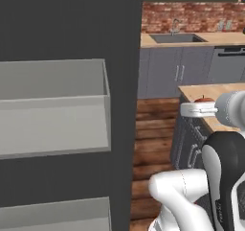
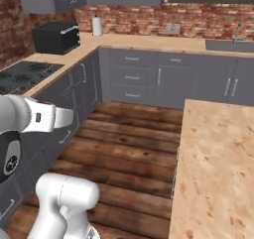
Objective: Pick up the peach and apple from the fridge and place one fruit on each plate on the dining counter.
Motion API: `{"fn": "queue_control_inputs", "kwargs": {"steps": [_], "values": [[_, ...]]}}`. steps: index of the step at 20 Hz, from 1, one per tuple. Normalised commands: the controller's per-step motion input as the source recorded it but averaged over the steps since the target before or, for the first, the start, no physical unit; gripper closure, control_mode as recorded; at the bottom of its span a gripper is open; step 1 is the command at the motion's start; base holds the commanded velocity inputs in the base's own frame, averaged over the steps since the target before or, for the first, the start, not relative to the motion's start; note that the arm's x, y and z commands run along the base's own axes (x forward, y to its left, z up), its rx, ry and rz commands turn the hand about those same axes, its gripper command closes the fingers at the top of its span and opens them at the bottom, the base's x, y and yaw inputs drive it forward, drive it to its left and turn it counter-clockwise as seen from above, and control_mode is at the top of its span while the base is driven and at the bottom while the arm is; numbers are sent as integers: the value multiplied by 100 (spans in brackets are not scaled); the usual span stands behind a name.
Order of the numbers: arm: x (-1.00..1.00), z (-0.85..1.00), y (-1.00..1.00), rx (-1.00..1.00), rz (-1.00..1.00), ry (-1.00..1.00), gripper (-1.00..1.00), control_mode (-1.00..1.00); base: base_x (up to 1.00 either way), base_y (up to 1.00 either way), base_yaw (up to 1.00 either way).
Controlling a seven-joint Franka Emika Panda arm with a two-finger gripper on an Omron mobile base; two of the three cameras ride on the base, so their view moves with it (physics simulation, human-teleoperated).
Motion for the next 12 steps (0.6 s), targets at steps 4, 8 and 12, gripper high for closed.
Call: {"fn": "queue_control_inputs", "kwargs": {"steps": [4, 8, 12], "values": [[0, 0, 0, 0, 0, 0, 100, 100, 67, 21, -16], [0, 0, 0, 0, 0, 0, 100, 100, 72, 30, -18], [0, 0, 0, 0, 0, 0, 100, 100, 79, 33, -17]]}}
